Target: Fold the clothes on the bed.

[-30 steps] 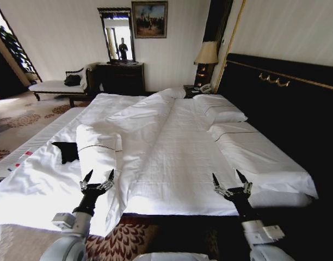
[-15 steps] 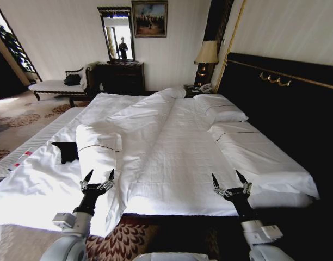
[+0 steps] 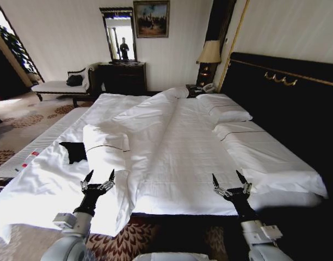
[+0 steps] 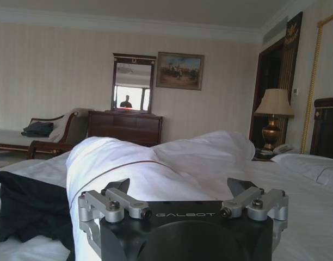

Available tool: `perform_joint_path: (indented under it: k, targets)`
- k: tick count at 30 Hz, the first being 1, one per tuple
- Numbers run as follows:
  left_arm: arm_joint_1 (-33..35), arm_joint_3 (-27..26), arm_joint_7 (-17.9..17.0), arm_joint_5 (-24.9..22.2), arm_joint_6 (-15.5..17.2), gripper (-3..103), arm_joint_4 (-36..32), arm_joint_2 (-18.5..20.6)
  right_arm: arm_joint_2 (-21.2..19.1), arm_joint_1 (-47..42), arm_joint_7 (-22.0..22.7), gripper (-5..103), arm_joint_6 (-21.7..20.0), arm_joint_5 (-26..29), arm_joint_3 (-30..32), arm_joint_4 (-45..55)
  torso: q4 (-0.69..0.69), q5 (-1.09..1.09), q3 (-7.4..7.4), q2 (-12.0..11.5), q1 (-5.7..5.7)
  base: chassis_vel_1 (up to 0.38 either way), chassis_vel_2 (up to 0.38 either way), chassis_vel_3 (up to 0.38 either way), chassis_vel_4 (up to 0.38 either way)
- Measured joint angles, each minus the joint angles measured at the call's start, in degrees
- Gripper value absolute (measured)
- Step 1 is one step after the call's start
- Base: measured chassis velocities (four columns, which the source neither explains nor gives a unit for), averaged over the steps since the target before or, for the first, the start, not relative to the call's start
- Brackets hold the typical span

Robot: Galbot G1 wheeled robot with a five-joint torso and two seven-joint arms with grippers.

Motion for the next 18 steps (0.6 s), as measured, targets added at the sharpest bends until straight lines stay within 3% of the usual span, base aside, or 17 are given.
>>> perform_joint_path:
  k: [12, 18]
  targets:
    - [0.1, 0.0, 0.0, 0.1, -0.3, 100, -0.1, 0.0, 0.3, 0.0, 0.1, 100, 0.2, -0.2, -0.2, -0.1, -0.02, -0.01, -0.01, 0.0, -0.01, 0.273, 0.279, -0.29, -0.277]
    - [0.1, 0.1, 0.0, 0.1, -0.5, 100, -0.1, 0.0, 0.4, -0.1, 0.2, 100, 0.5, -0.1, -0.4, -0.2, 0.0, -0.02, -0.01, 0.0, -0.01, 0.106, 0.083, -0.076, -0.093]
